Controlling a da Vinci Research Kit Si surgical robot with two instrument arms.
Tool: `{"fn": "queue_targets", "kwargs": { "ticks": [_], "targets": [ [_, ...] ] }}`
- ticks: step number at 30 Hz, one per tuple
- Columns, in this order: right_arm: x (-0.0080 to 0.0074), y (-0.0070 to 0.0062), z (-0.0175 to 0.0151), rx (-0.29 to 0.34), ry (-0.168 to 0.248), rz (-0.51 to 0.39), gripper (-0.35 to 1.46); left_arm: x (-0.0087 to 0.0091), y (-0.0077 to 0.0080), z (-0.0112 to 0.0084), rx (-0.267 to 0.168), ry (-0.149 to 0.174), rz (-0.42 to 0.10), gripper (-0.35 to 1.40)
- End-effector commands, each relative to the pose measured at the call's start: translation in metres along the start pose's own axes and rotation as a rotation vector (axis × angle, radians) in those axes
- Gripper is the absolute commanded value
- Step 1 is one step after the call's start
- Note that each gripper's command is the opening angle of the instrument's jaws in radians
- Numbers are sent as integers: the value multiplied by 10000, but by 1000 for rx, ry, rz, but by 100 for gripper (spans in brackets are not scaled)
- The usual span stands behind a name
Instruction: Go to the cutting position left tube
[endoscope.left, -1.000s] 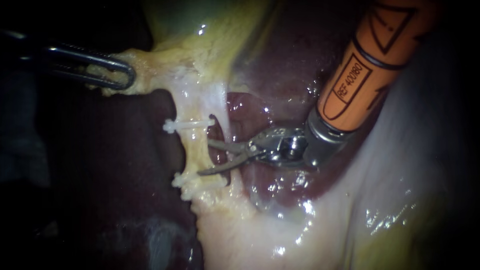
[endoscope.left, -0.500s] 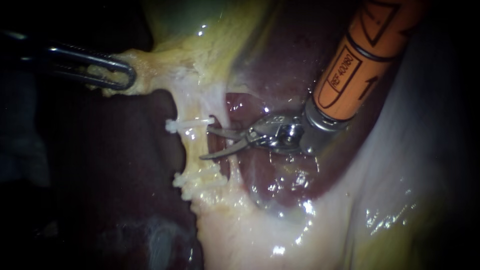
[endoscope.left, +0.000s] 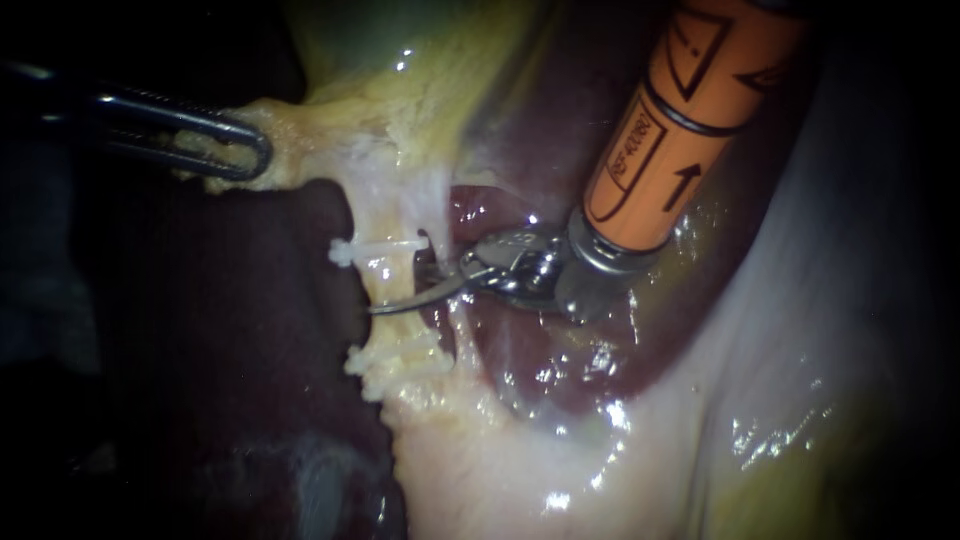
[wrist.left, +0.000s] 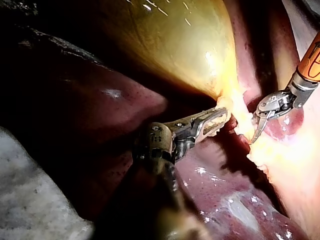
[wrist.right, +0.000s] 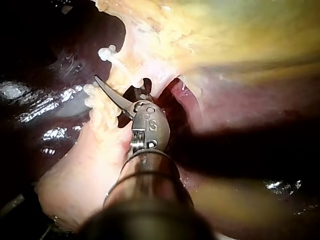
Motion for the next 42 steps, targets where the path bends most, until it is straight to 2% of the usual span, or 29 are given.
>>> {"fn": "queue_targets", "kwargs": {
  "ticks": [1, 10, 19, 26, 28, 33, 42],
  "targets": [
    [-1, 0, 4, 1, 3, 0, 145, 0, 0, 0, 0, 0, 0, -35],
    [4, -4, 23, 7, 25, 9, 145, 0, 0, 0, 0, 0, 0, -35],
    [10, -13, 28, 31, 74, 31, 145, 0, 0, 0, 0, 0, 0, -35],
    [22, -33, 25, 88, 101, 47, 145, 0, 0, 0, 0, 0, 0, -35],
    [29, -40, 23, 121, 112, 61, 145, 0, 0, 0, 0, 0, 0, -35],
    [45, -56, 17, 149, 137, 69, 143, 0, 0, 0, 0, 0, 0, -35],
    [57, -68, 16, 168, 161, 86, 143, 0, 0, 0, 0, 0, 0, -35]
  ]
}}
